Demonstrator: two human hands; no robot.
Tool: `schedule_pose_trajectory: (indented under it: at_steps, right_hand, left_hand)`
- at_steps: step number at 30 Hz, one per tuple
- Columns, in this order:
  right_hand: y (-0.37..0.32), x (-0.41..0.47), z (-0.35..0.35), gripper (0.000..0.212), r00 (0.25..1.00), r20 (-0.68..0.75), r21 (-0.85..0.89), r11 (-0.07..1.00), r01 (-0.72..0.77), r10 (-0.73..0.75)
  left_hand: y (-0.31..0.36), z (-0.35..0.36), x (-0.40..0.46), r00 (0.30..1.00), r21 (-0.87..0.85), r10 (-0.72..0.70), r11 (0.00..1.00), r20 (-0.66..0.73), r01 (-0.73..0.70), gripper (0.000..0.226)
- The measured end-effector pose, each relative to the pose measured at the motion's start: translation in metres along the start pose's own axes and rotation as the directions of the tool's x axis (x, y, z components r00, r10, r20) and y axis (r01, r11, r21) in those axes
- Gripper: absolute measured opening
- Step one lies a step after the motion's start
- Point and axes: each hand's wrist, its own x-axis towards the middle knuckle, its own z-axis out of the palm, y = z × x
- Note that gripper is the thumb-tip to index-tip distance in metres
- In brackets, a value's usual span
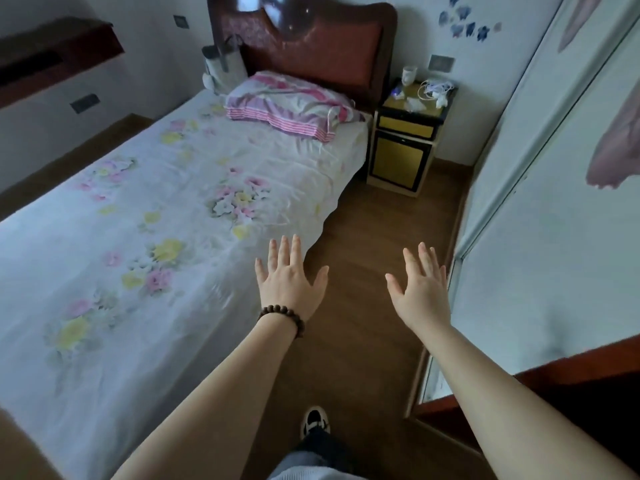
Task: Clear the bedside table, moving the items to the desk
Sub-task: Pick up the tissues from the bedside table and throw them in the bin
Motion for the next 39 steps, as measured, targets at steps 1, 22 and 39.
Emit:
schedule_pose_trajectory:
  at_steps: [1, 22, 39]
  right_hand:
    - [-0.006, 0.018, 0.002, 0.062, 1.000, -0.001, 0.003, 1.000, -0.012, 0.012]
    - [0.081, 0.419, 0.040, 0.060, 0.977, -0.016, 0.027, 0.977, -0.212, 0.212]
    - [0.180, 0.758, 0.036, 0.059, 0.962, -0.043, 0.034, 0.963, -0.269, 0.270]
  left_hand:
    - [0.000, -0.001, 0.022, 1.000, 0.002, 0.009, 1.000, 0.003, -0.009, 0.078]
    - [0.163, 0.069, 0.446, 0.978, 0.008, 0.175, 0.984, 0.117, -0.177, 0.079]
    - [0.341, 0.128, 0.769, 0.955, -0.083, 0.227, 0.973, 0.190, -0.214, 0.078]
